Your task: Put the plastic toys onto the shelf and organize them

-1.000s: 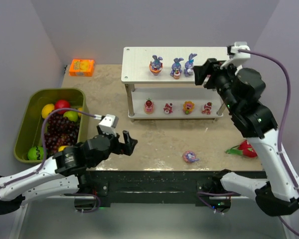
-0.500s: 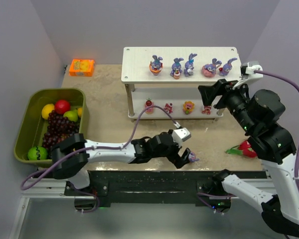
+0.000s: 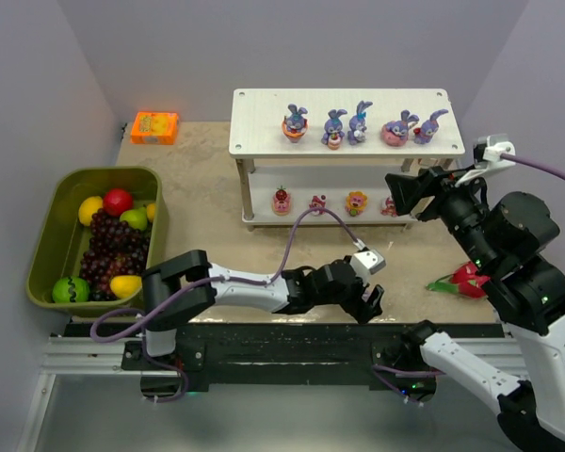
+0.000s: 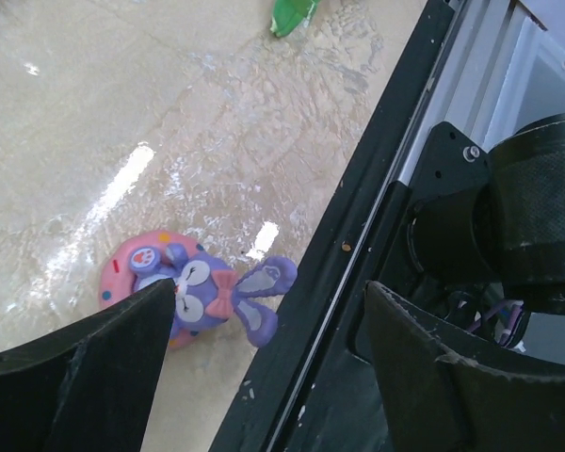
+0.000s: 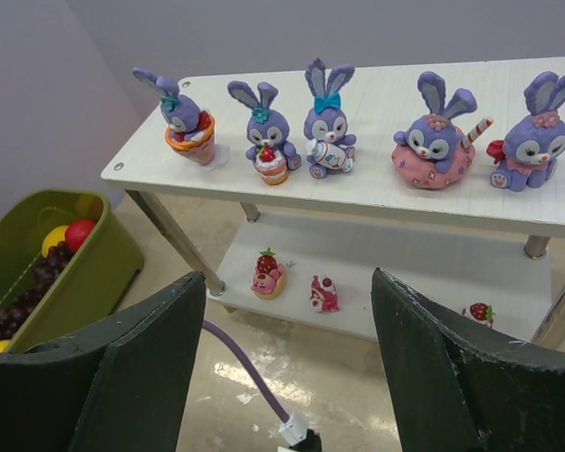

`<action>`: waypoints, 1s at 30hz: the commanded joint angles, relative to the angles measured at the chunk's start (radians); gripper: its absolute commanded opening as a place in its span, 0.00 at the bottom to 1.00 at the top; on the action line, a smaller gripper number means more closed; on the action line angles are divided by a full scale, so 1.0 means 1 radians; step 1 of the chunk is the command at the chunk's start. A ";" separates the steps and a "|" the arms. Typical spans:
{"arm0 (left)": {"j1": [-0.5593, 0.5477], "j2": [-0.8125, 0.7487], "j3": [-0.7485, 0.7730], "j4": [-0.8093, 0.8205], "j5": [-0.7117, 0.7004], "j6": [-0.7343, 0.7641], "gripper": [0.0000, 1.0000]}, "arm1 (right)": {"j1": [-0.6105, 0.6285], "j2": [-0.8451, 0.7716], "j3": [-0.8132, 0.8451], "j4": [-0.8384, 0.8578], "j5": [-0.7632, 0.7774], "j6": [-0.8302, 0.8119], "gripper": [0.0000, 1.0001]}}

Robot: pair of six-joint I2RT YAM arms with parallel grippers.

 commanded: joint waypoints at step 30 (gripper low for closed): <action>0.031 -0.306 -0.039 -0.665 -0.609 -0.535 0.00 | -0.003 -0.013 -0.108 -0.007 -0.148 0.020 0.74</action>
